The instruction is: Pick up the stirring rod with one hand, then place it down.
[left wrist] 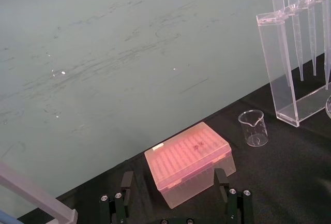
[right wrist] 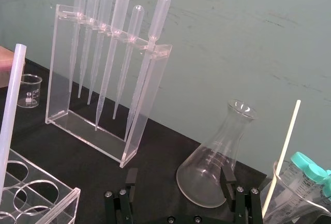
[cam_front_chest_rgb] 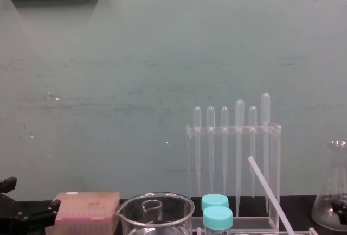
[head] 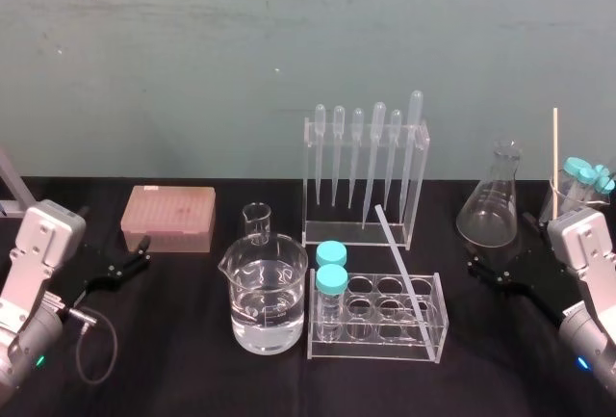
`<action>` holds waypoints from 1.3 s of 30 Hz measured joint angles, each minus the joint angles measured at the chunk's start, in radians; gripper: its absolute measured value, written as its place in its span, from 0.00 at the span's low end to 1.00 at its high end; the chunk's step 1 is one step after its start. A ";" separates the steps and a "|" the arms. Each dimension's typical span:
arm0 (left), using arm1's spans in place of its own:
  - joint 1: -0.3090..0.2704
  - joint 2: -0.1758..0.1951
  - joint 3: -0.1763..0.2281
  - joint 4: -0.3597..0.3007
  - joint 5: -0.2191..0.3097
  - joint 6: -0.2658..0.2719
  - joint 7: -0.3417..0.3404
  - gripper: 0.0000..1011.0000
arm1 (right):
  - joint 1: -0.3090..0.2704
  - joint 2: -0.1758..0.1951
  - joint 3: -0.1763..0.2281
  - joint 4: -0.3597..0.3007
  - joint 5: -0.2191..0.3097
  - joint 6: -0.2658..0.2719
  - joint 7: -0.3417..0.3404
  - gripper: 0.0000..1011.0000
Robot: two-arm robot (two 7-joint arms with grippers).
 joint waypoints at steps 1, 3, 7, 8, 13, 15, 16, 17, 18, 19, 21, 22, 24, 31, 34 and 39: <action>0.000 0.000 0.000 0.000 0.000 0.000 0.000 0.99 | 0.000 0.000 0.000 0.000 0.000 0.000 0.000 0.99; 0.000 0.000 0.000 0.000 0.000 0.000 0.000 0.99 | 0.000 0.000 0.000 0.000 0.000 0.000 0.000 0.99; 0.000 0.000 0.000 0.000 0.000 0.000 0.000 0.99 | 0.000 0.000 0.000 0.000 0.000 0.000 0.000 0.99; 0.000 0.000 0.000 0.000 0.000 0.000 0.000 0.99 | 0.000 0.000 0.000 0.000 0.000 0.000 0.000 0.99; 0.000 0.000 0.000 0.000 0.000 0.000 0.000 0.99 | 0.000 0.000 0.000 0.000 0.000 0.000 0.000 0.99; 0.000 0.000 0.000 0.000 0.000 0.000 0.000 0.99 | 0.000 0.000 0.000 0.000 0.000 0.000 0.000 0.99; 0.000 0.000 0.000 0.000 0.000 0.000 0.000 0.99 | 0.000 0.000 0.000 0.000 0.000 0.000 0.000 0.99; 0.000 0.000 0.000 0.000 0.000 0.000 0.000 0.99 | 0.000 0.000 0.000 0.000 0.000 0.000 0.000 0.99; 0.000 0.000 0.000 0.000 0.000 0.000 0.000 0.99 | 0.000 0.000 0.000 0.000 0.000 0.000 0.000 0.99; 0.000 0.000 0.000 0.000 0.000 0.000 0.000 0.99 | 0.000 0.000 0.000 0.000 0.000 0.000 0.000 0.99; 0.000 0.000 0.000 0.000 0.000 0.000 0.000 0.99 | 0.000 0.000 0.000 0.000 0.000 0.000 0.000 0.99; 0.000 0.000 0.000 0.000 0.000 0.000 0.000 0.99 | 0.000 0.000 0.000 0.000 0.000 0.000 0.000 0.99; 0.000 0.000 0.000 0.000 0.000 0.000 0.000 0.99 | 0.000 0.000 0.000 0.000 0.000 0.000 0.000 0.99; 0.000 0.000 0.000 0.000 0.000 0.000 0.000 0.99 | 0.000 0.000 0.000 0.000 0.000 0.000 0.000 0.99; 0.000 0.000 0.000 0.000 0.000 0.000 0.000 0.99 | 0.000 0.000 0.000 0.000 0.000 0.000 0.000 0.99; 0.000 0.000 0.000 0.000 0.000 0.000 0.000 0.99 | 0.000 0.000 0.000 0.000 0.000 0.000 0.000 0.99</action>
